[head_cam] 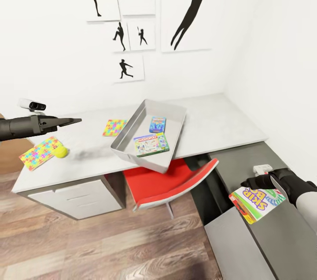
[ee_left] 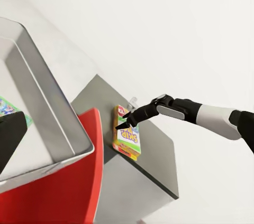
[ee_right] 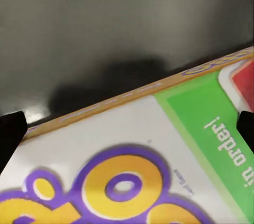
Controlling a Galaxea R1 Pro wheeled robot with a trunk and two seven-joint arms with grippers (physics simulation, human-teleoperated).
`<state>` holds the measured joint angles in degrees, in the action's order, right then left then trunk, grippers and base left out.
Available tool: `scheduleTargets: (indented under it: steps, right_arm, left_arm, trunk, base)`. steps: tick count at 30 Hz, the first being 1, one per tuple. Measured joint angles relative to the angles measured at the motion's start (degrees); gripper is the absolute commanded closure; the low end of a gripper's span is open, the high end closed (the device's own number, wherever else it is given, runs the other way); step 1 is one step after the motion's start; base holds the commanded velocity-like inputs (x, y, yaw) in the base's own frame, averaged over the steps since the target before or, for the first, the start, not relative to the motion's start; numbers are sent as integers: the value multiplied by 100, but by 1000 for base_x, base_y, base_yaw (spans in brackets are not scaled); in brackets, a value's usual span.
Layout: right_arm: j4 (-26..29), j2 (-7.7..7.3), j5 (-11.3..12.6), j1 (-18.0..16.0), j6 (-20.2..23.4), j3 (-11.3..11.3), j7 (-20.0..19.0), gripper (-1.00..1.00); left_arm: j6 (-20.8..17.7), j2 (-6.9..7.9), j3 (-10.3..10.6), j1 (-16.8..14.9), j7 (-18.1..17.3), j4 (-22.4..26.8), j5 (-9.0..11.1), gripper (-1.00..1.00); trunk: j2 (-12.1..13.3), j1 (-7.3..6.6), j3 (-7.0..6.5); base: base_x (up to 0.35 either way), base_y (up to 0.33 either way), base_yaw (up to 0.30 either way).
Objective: Put all the toys in the child's room - the three board games (two on the bed and one on the table), the two jigsaw puzzles on the table, and the tennis ball on the table - inside the toy box on the table in the child's room.
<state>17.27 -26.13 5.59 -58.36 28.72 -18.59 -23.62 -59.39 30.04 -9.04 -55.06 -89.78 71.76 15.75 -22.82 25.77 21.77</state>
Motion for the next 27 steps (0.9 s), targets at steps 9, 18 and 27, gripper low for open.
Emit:
scheduleTargets:
  steps: [9, 18, 27]
  right_arm:
    - [1, 0, 15, 0, 4, 5, -3, -100]
    - [0, -5, 17, 0, 5, 3, -4, -100]
    - [-8, -8, 5, 0, 2, 0, -1, -100]
  left_arm:
    - [0, -1, 2, 0, 0, -3, 1, -100]
    - [0, -2, -4, 0, 0, -3, 0, -100]
    - [0, -3, 5, 0, 0, -5, 2, -100]
  trunk:
    - [-1, -1, 0]
    - [0, -1, 0]
    - [-1, -1, 0]
  base:
    - [-141, 18, 0]
    - [-149, 15, 0]
    - [-127, 12, 0]
